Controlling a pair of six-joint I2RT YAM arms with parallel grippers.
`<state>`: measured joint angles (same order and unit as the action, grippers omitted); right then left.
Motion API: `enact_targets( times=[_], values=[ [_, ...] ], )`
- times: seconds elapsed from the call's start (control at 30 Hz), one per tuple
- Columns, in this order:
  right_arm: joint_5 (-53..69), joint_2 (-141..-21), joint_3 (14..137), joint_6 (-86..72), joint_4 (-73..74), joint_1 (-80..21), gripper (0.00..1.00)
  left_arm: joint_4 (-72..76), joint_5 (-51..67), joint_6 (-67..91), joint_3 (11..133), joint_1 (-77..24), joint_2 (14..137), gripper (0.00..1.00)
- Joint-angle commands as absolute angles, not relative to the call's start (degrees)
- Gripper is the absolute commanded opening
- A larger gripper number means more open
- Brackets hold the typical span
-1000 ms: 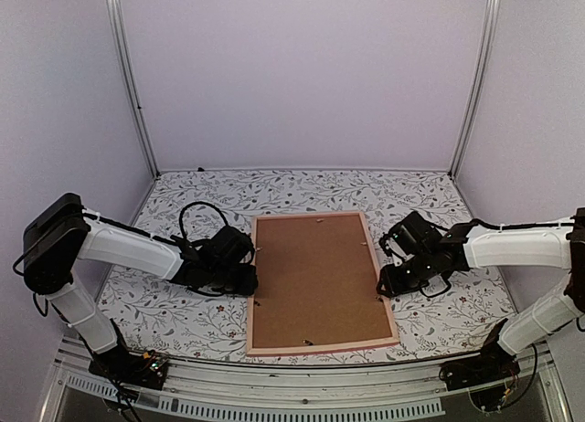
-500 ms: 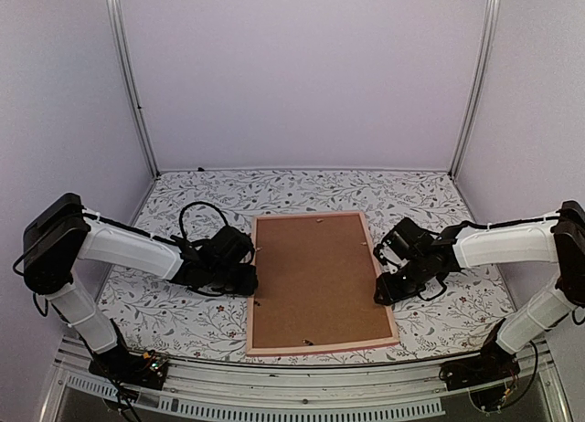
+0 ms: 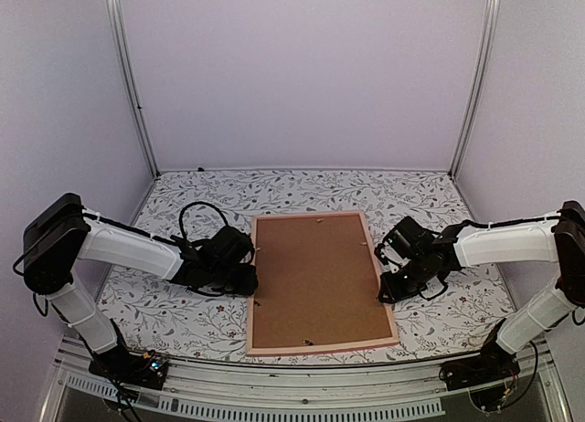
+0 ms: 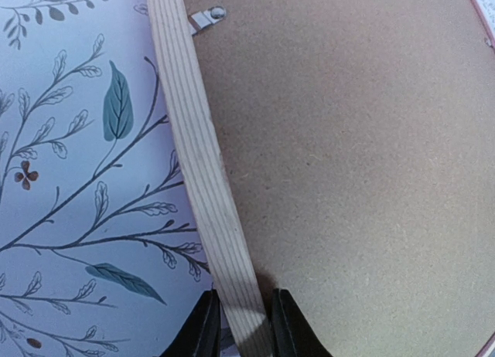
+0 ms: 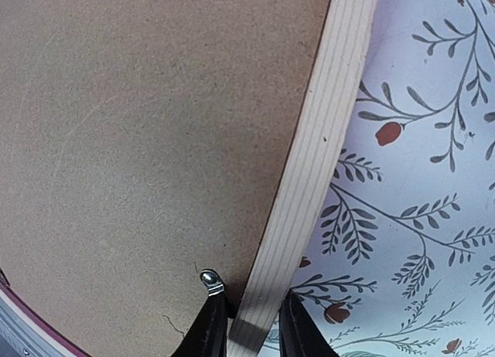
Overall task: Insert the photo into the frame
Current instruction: Press the fastener onto the backboard.
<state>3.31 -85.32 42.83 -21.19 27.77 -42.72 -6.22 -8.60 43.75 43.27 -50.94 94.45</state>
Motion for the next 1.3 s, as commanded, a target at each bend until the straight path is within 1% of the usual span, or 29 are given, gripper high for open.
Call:
enact_targets(
  times=[0.0,0.13,0.2,0.23,0.27,0.33,0.4,0.47,0.6,0.8,0.97,1.27],
  values=[
    [2.47,-86.08,43.43,-20.09,27.02,-42.8,0.21,-6.3,-6.53,42.64,42.45,-50.74,95.81,0.24],
    [3.61,-86.26,43.24,-19.04,25.86,-42.8,0.19,-6.25,-6.42,42.63,42.53,-50.75,95.81,0.24],
    [4.56,-86.13,43.32,-18.54,25.07,-42.72,0.19,-6.29,-6.44,42.55,42.54,-50.67,95.8,0.24],
    [5.0,-85.94,43.37,-18.34,24.68,-42.72,0.2,-6.33,-6.47,42.54,42.54,-50.64,95.68,0.24],
    [5.58,-85.6,43.41,-18.23,24.35,-42.71,0.24,-6.39,-6.4,42.44,42.54,-50.55,95.71,0.24],
    [6.69,-84.57,43.55,-17.81,23.74,-42.71,0.35,-6.39,-6.39,42.45,42.62,-50.46,95.71,0.24],
    [7.12,-83.7,43.72,-17.34,23.9,-42.71,0.42,-6.31,-6.37,42.29,42.63,-50.38,95.71,0.24],
    [6.43,-83.43,44.04,-16.93,24.55,-42.71,0.46,-6.11,-6.28,42.23,42.63,-50.41,95.7,0.24],
    [3.86,-84.05,44.7,-16.55,26.08,-42.8,0.51,-5.79,-6.01,42.27,42.41,-50.33,95.82,0.24],
    [2.7,-84.37,44.8,-16.43,26.69,-42.8,0.52,-5.58,-5.88,42.34,41.84,-50.28,95.8,0.25],
    [2.48,-85.2,45.08,-16.48,27.51,-43.39,0.47,-5.37,-5.67,42.43,41.75,-50.29,95.79,0.25],
    [3.16,-83.18,44.19,-21.88,29.82,-43.68,0.45,-5.15,-5.61,43.0,41.1,-50.27,95.17,0.24]
  ],
)
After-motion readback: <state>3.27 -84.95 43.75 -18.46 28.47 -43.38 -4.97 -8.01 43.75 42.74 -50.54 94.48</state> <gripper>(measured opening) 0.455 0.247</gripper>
